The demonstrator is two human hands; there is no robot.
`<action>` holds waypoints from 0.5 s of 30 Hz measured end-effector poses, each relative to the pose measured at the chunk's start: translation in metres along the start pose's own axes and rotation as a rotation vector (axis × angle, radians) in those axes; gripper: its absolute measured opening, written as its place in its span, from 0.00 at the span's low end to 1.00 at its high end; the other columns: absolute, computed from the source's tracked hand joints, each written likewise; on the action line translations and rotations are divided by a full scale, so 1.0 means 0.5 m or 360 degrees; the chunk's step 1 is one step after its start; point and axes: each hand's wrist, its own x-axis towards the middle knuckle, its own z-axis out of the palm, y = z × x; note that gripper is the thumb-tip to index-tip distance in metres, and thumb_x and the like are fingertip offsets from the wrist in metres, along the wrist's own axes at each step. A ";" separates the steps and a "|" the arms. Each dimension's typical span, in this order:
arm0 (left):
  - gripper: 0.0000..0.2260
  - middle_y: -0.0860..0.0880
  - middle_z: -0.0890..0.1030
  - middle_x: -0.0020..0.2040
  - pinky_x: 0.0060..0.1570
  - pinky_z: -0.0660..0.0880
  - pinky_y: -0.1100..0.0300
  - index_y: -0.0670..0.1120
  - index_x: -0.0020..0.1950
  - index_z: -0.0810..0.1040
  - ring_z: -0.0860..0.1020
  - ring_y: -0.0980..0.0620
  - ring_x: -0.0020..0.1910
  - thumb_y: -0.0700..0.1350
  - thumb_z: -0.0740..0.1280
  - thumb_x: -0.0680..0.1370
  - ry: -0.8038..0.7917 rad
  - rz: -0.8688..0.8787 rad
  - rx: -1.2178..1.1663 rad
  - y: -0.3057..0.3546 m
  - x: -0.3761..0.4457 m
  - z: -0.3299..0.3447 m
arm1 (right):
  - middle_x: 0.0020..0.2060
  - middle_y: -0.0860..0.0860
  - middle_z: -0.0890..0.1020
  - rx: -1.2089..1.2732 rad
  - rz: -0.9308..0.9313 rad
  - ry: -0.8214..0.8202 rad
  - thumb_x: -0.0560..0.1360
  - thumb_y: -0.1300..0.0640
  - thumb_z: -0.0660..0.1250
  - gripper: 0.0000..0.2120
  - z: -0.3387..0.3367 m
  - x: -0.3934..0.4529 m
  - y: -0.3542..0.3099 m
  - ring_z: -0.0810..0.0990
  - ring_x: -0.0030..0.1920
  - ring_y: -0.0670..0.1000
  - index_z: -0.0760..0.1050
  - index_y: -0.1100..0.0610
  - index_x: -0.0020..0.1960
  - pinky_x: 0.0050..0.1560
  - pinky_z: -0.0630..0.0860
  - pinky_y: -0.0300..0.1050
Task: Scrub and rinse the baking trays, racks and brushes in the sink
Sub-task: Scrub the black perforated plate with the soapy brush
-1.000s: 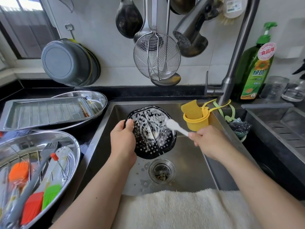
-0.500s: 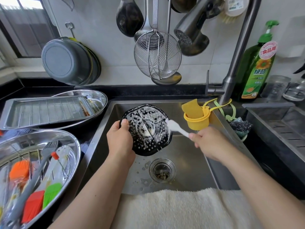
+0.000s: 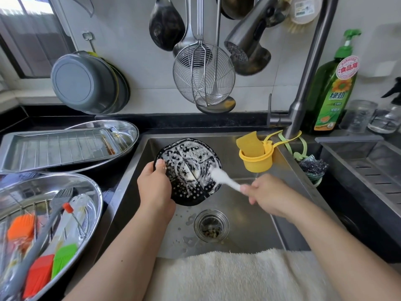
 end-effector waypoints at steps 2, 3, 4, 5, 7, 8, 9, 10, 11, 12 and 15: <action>0.12 0.45 0.86 0.51 0.56 0.82 0.46 0.46 0.50 0.81 0.85 0.45 0.54 0.46 0.60 0.87 -0.0013 -0.0001 -0.0008 0.000 0.001 0.001 | 0.32 0.50 0.77 -0.0064 -0.0016 -0.0151 0.82 0.42 0.63 0.22 0.010 -0.007 -0.005 0.75 0.34 0.50 0.81 0.54 0.38 0.35 0.67 0.43; 0.12 0.45 0.86 0.51 0.55 0.83 0.47 0.46 0.51 0.82 0.85 0.45 0.53 0.46 0.60 0.87 -0.0015 -0.0005 -0.0019 -0.001 0.001 0.002 | 0.31 0.49 0.76 -0.0047 -0.0014 -0.0112 0.82 0.42 0.63 0.21 0.011 -0.008 -0.007 0.74 0.33 0.50 0.80 0.54 0.37 0.34 0.66 0.43; 0.12 0.46 0.86 0.52 0.53 0.83 0.48 0.46 0.52 0.82 0.86 0.46 0.53 0.46 0.60 0.87 -0.0022 -0.0012 -0.0032 -0.001 0.000 0.004 | 0.30 0.49 0.76 0.0003 -0.0008 -0.0004 0.82 0.42 0.63 0.21 0.007 -0.005 -0.006 0.74 0.32 0.51 0.80 0.54 0.37 0.33 0.66 0.43; 0.12 0.46 0.87 0.52 0.53 0.83 0.48 0.46 0.52 0.82 0.86 0.46 0.52 0.46 0.60 0.87 -0.0032 -0.0015 -0.0036 -0.002 0.000 0.005 | 0.30 0.50 0.75 0.0045 -0.0008 0.0105 0.82 0.42 0.63 0.22 0.004 0.001 -0.003 0.74 0.32 0.52 0.80 0.54 0.37 0.33 0.65 0.44; 0.12 0.46 0.87 0.51 0.54 0.83 0.47 0.46 0.52 0.82 0.86 0.46 0.53 0.46 0.60 0.87 -0.0048 -0.0005 -0.0018 -0.005 0.000 0.005 | 0.30 0.50 0.76 0.0010 -0.0028 0.0053 0.82 0.42 0.63 0.22 0.003 0.000 -0.004 0.74 0.32 0.51 0.80 0.54 0.37 0.33 0.65 0.43; 0.12 0.45 0.87 0.51 0.55 0.83 0.45 0.46 0.52 0.82 0.86 0.46 0.53 0.46 0.60 0.87 -0.0047 -0.0001 -0.0015 -0.005 0.000 0.004 | 0.31 0.49 0.76 -0.0029 -0.0040 -0.0054 0.82 0.42 0.63 0.22 0.008 -0.002 -0.005 0.74 0.33 0.50 0.80 0.53 0.37 0.33 0.66 0.43; 0.12 0.46 0.87 0.51 0.55 0.83 0.45 0.46 0.52 0.82 0.86 0.46 0.53 0.46 0.60 0.87 -0.0043 0.0001 -0.0019 -0.006 0.003 0.004 | 0.31 0.49 0.76 -0.0053 -0.0043 -0.0101 0.82 0.41 0.63 0.22 0.013 -0.004 -0.007 0.75 0.33 0.50 0.81 0.53 0.37 0.34 0.66 0.43; 0.12 0.46 0.87 0.52 0.55 0.83 0.46 0.46 0.52 0.82 0.86 0.46 0.53 0.46 0.60 0.87 -0.0043 0.0000 -0.0031 -0.006 0.004 0.004 | 0.30 0.50 0.76 -0.0046 -0.0029 -0.0073 0.82 0.42 0.63 0.22 0.013 -0.005 -0.010 0.75 0.33 0.51 0.80 0.53 0.37 0.34 0.66 0.43; 0.12 0.46 0.87 0.52 0.54 0.83 0.47 0.46 0.53 0.82 0.86 0.46 0.53 0.46 0.60 0.87 -0.0047 0.0001 -0.0042 -0.007 0.005 0.005 | 0.30 0.50 0.76 -0.0004 -0.0011 0.0034 0.82 0.42 0.62 0.22 0.007 -0.004 -0.011 0.75 0.34 0.52 0.80 0.54 0.38 0.34 0.67 0.44; 0.12 0.46 0.87 0.52 0.54 0.83 0.48 0.46 0.53 0.82 0.86 0.46 0.53 0.46 0.60 0.88 -0.0061 0.0005 -0.0044 -0.008 0.005 0.006 | 0.31 0.51 0.76 0.0038 -0.0003 0.0162 0.83 0.42 0.61 0.22 0.002 0.001 -0.008 0.76 0.35 0.54 0.80 0.55 0.39 0.35 0.67 0.45; 0.13 0.45 0.87 0.52 0.53 0.83 0.48 0.46 0.51 0.82 0.86 0.46 0.53 0.46 0.59 0.88 -0.0110 0.0028 -0.0008 -0.015 0.003 0.007 | 0.31 0.50 0.77 -0.0008 -0.0025 0.0035 0.82 0.42 0.62 0.21 0.007 0.001 -0.009 0.75 0.34 0.53 0.80 0.55 0.39 0.36 0.68 0.44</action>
